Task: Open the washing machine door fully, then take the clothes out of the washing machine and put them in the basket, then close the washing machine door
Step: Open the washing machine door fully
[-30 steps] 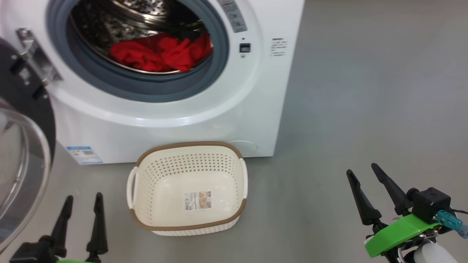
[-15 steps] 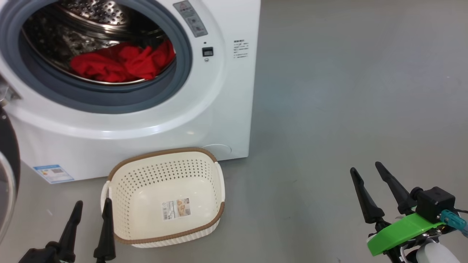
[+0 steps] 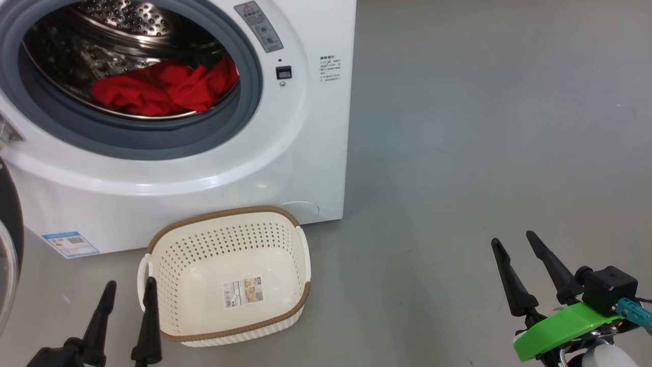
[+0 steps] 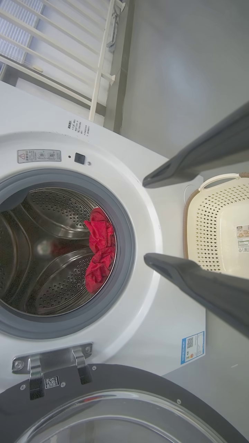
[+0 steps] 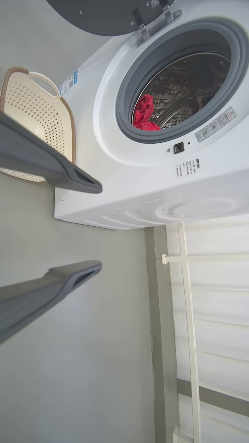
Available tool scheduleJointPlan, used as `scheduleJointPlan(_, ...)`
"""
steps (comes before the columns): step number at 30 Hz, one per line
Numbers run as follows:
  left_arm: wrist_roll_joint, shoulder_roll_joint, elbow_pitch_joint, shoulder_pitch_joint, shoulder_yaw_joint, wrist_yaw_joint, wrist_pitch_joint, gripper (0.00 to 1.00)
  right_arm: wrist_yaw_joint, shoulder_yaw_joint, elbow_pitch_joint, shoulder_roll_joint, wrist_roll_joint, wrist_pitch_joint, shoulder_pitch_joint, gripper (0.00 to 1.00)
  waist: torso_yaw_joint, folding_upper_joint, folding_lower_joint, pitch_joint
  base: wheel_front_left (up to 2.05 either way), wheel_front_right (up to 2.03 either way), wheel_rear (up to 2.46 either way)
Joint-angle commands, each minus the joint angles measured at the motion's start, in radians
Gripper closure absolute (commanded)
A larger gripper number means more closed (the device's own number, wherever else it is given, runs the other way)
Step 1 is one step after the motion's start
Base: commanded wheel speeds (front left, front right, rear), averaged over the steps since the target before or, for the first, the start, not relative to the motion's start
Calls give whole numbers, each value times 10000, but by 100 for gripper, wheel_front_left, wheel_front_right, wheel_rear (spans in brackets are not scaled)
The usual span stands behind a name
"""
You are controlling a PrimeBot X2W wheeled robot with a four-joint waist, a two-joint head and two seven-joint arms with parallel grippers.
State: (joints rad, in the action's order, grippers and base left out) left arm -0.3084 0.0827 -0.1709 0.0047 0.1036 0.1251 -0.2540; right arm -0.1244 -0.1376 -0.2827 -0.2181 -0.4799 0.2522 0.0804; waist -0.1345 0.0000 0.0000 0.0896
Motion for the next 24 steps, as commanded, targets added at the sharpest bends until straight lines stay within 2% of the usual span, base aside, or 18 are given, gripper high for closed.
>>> scheduleJointPlan(1, -26, 107, 233, -35, 297, 55, -78, 0, -63, -89, 288, -140, 10, 95, 64, 0, 30, 0, 0, -9, 0, 0, 0)
scheduleJointPlan(24, 110, 67, 418, -106, 386, 55, -78, 0, -63, -154, 292, -125, 22, 95, 134, 0, 166, 0, 0, 69, 1, -1, 0)
